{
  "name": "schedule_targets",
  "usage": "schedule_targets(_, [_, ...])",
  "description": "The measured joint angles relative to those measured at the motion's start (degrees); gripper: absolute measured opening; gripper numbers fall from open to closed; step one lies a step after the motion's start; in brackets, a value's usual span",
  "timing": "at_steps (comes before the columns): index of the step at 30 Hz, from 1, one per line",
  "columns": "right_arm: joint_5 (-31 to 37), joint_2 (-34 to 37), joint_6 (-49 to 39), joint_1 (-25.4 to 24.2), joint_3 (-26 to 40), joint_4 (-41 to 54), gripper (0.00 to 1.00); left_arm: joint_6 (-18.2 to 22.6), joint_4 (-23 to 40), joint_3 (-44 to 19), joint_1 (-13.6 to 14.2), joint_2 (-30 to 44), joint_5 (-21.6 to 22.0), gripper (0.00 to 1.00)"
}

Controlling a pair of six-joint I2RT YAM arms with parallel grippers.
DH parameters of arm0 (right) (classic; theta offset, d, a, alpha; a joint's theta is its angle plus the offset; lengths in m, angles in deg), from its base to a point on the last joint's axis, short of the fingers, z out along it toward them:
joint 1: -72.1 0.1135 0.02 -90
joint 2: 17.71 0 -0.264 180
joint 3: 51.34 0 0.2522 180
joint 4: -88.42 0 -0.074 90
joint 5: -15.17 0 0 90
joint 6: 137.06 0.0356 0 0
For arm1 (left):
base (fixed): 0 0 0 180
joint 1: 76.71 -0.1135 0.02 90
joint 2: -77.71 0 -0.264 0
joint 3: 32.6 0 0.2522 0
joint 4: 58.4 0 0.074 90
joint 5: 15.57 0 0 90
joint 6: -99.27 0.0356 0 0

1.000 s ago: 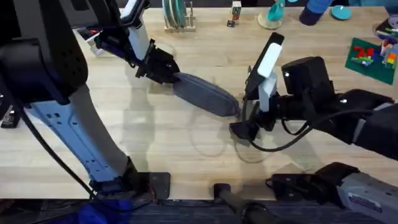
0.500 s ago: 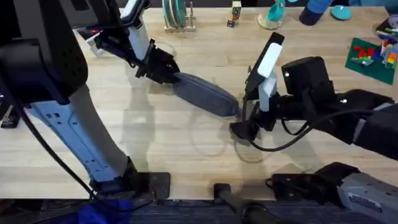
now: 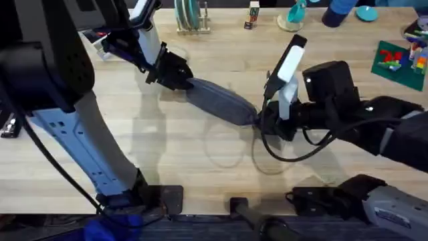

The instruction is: Unzip the bag, pick up the pens from the table one at a time and place them inside, then zip the bag closed.

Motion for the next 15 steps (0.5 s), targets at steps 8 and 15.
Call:
schedule_targets(8, [0.0,0.0,0.0,0.0,0.0,0.0,0.035,0.0,0.0,0.0,0.0,0.0,0.0,0.042])
schedule_targets(15, [0.0,0.0,0.0,0.0,0.0,0.0,0.035,0.0,0.0,0.0,0.0,0.0,0.0,0.042])
